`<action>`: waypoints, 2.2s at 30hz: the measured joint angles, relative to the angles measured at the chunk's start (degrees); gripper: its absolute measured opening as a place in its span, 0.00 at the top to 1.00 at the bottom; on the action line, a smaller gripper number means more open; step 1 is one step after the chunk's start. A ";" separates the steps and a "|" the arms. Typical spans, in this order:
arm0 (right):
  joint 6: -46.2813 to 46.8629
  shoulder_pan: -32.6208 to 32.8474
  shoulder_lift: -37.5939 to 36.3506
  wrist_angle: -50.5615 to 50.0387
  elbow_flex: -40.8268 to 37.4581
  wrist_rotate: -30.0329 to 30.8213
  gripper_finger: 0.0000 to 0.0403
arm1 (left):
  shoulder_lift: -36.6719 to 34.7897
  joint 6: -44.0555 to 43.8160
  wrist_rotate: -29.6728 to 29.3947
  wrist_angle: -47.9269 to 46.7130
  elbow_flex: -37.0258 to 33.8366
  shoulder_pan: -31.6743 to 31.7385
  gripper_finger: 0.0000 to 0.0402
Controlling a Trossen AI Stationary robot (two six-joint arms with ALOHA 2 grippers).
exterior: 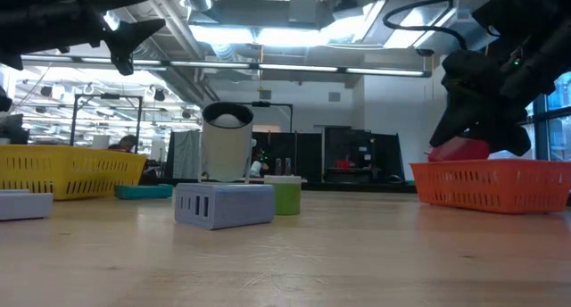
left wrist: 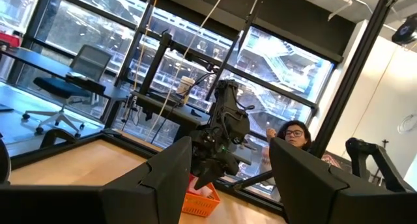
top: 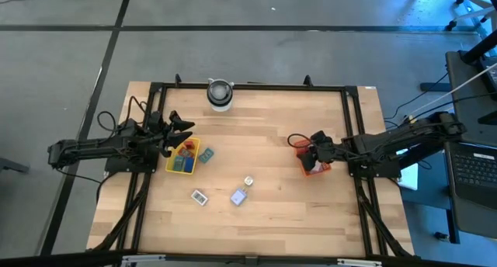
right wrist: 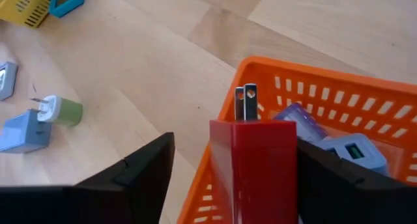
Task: Pick & Place Office items
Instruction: Put the red charger adapter into the orange basket, then put the green charger adapter into the orange basket
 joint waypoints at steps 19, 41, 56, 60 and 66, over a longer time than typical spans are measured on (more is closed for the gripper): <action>-3.98 -4.67 -0.04 -2.60 -0.02 4.36 0.37 | 0.00 0.33 3.08 -1.44 3.85 -0.02 0.49; -16.11 -8.83 -1.84 -12.33 10.61 8.60 0.37 | 0.00 1.04 2.50 -2.12 3.87 0.00 0.49; -28.91 -10.40 -1.83 -5.97 16.04 4.51 0.37 | 0.20 -0.75 2.83 -2.92 3.94 0.00 0.49; -32.90 -9.67 -1.34 2.91 16.04 -0.99 0.37 | 1.80 -1.55 5.27 -3.15 4.29 0.00 0.49; -37.76 -9.01 -1.14 11.81 16.06 -4.48 0.37 | 5.51 1.14 5.81 -7.97 11.00 -0.02 0.49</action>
